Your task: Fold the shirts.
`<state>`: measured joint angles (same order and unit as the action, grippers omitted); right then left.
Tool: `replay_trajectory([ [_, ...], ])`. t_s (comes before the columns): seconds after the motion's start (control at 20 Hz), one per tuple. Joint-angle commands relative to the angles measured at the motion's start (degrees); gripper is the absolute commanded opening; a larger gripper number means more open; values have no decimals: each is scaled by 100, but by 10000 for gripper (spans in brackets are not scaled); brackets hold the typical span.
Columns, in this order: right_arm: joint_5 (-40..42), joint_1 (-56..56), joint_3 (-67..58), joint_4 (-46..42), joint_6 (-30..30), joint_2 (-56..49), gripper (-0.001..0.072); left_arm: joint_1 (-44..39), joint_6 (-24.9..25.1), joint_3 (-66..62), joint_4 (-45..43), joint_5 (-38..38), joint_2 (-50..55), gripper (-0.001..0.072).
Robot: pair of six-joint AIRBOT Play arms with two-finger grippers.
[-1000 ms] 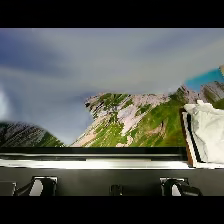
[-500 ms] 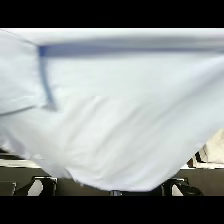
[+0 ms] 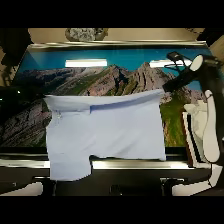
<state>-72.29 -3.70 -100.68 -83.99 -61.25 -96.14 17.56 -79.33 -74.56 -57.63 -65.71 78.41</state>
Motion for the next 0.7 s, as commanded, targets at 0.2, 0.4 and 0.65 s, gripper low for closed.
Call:
replay_trajectory([
  [0.2,2627,63,-7,92,-610,-573,41,-225,98,-496,195,1716,1235,24],
  [0.4,977,-151,-20,76,-398,-190,39,-94,352,-1054,151,833,1036,24],
  [0.65,-1329,-170,149,-48,138,50,40,-55,107,-841,-472,-1333,1043,24],
])
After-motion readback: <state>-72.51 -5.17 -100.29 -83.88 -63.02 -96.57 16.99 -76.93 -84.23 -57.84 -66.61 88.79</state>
